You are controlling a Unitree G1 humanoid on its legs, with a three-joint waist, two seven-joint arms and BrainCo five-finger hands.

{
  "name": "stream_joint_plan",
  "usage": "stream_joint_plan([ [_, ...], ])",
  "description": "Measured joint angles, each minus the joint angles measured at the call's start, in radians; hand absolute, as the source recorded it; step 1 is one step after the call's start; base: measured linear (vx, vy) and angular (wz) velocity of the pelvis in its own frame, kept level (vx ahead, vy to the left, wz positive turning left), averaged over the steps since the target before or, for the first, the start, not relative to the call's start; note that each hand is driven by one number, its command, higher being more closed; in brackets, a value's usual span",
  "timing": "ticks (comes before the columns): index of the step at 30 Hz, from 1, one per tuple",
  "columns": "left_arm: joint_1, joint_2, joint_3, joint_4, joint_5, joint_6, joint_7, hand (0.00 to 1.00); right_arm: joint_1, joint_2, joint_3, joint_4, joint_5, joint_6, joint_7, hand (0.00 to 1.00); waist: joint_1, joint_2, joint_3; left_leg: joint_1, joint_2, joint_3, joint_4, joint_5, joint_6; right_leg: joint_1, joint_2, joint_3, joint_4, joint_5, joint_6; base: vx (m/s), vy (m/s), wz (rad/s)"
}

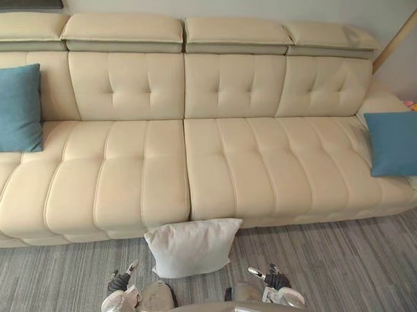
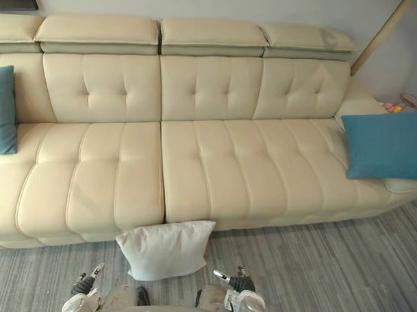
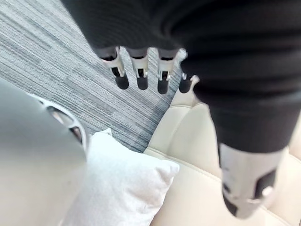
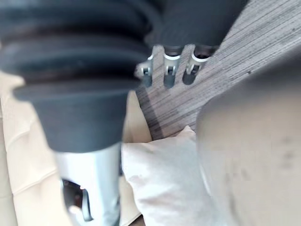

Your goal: Pick up cushions and gather them together orderly.

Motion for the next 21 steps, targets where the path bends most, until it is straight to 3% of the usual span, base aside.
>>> stream_joint_plan([
  [2,0.001,-0.006,0.002,0.013,0.008,0.000,0.000,0.00,0.000,-0.005,-0.001,0.017,0.000,-0.001,-0.004,0.00,-0.001,0.009,-0.009,0.033,0.004,-0.021,-0.038,0.008,-0.012,0.051,0.016,-0.016,-0.049,0.009,-0.007,0.07,-0.074,0.11],
  [8,0.000,0.003,-0.006,0.010,0.045,0.000,0.003,0.00,0.001,-0.006,0.027,0.015,-0.004,0.000,-0.012,0.00,0.003,0.004,-0.019,0.050,0.001,-0.015,-0.068,0.017,-0.009,0.090,0.022,-0.010,-0.145,0.060,0.004,-0.01,0.023,-0.03],
  [11,-0.032,0.034,-0.058,0.002,0.076,0.001,0.022,0.00,-0.017,-0.011,0.087,-0.009,-0.044,0.002,-0.026,0.00,0.005,-0.020,0.006,0.011,-0.004,-0.013,-0.053,0.023,0.000,0.073,0.016,-0.009,-0.159,0.081,0.008,-0.08,0.050,0.01],
  [14,-0.091,0.077,-0.122,-0.039,0.096,0.000,0.042,0.00,-0.051,-0.007,0.137,-0.084,-0.091,0.000,-0.031,0.00,0.005,-0.047,0.055,-0.132,0.010,-0.016,0.081,0.005,0.017,-0.061,0.016,0.002,-0.075,0.082,0.006,-0.16,0.036,-0.02],
  [21,-0.216,0.139,-0.161,-0.139,0.085,-0.004,0.079,0.00,-0.242,-0.107,0.182,-0.173,-0.120,0.001,-0.074,0.00,-0.002,0.003,0.200,-0.396,0.042,0.024,0.306,-0.069,0.042,-0.357,0.024,0.080,0.130,0.071,0.008,-0.26,0.055,-0.27],
])
